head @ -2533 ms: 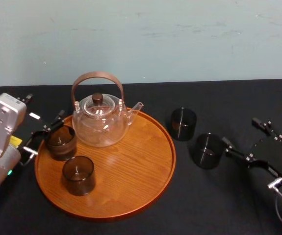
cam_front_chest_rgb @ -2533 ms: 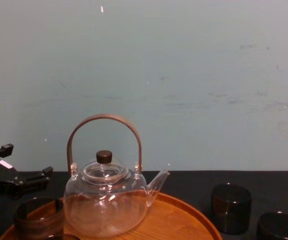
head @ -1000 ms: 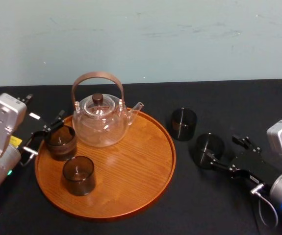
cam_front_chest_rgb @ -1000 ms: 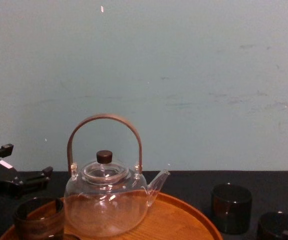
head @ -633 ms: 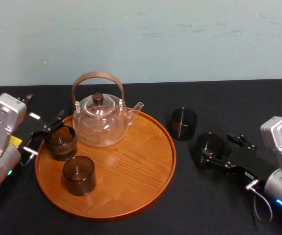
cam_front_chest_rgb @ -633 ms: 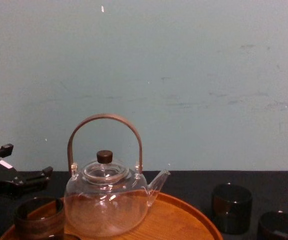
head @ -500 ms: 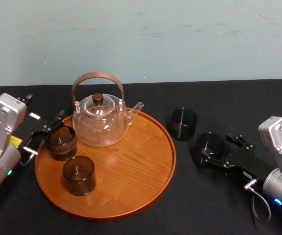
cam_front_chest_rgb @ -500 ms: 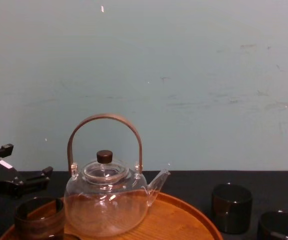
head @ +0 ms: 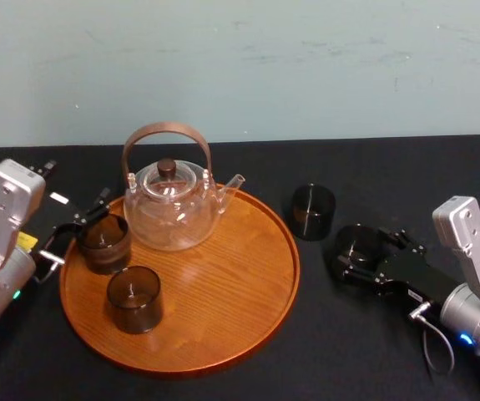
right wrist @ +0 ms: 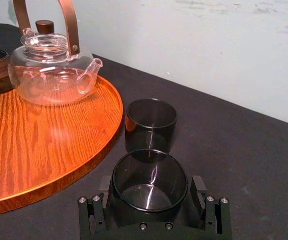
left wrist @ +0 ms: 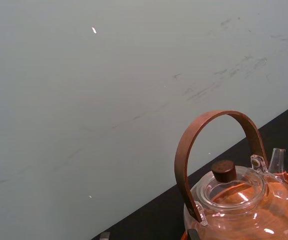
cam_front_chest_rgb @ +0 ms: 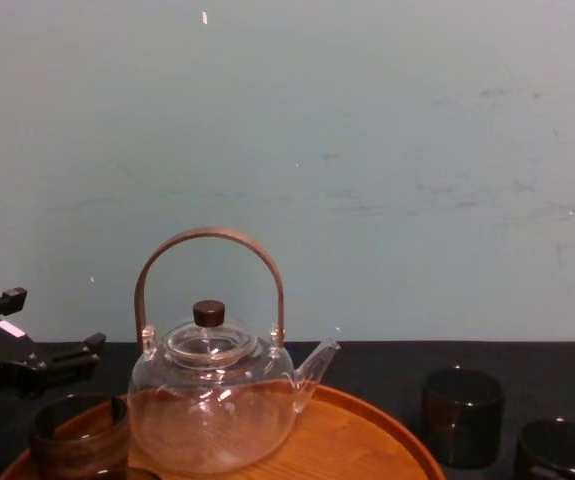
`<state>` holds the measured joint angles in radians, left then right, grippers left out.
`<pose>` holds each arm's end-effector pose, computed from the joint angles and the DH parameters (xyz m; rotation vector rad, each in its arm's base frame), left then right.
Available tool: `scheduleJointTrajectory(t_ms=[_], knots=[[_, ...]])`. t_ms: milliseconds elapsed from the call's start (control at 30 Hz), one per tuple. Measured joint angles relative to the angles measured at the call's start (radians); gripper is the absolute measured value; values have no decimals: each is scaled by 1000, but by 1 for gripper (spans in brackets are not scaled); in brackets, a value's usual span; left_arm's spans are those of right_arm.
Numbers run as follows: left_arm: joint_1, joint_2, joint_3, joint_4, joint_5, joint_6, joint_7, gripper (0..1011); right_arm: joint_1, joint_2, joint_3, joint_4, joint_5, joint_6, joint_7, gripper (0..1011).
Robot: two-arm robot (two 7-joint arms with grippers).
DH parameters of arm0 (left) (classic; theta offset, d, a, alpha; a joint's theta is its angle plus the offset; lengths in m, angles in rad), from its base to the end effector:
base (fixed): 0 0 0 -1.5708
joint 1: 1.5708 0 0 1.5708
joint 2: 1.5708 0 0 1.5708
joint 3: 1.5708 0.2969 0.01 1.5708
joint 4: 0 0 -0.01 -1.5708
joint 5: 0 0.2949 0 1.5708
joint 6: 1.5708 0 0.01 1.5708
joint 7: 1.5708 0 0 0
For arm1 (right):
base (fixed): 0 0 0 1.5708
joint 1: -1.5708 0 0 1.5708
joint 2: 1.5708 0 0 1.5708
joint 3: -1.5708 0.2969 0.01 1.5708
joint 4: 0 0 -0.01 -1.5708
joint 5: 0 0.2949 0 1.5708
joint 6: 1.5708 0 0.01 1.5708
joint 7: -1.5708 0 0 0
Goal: Pick up the glass from the table and place it on the tray.
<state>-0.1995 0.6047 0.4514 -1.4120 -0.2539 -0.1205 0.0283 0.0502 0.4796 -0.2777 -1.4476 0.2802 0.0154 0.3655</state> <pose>0.3461 0.0903 -0.3052 0.3045 -0.2850 1.2480 0.3163 -0.0832 -0.3295 -0.2977 0.0256 -0.9915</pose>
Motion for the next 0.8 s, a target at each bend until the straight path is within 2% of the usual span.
scheduleJointTrajectory(t_ms=[600,800], knots=[[0,0,0,0,0,0,0,1002,52,-38,-1,79,-6,-9,49,1002],[0,0,0,0,0,0,0,1001,56,-40,-2,84,-5,-5,49,1002]])
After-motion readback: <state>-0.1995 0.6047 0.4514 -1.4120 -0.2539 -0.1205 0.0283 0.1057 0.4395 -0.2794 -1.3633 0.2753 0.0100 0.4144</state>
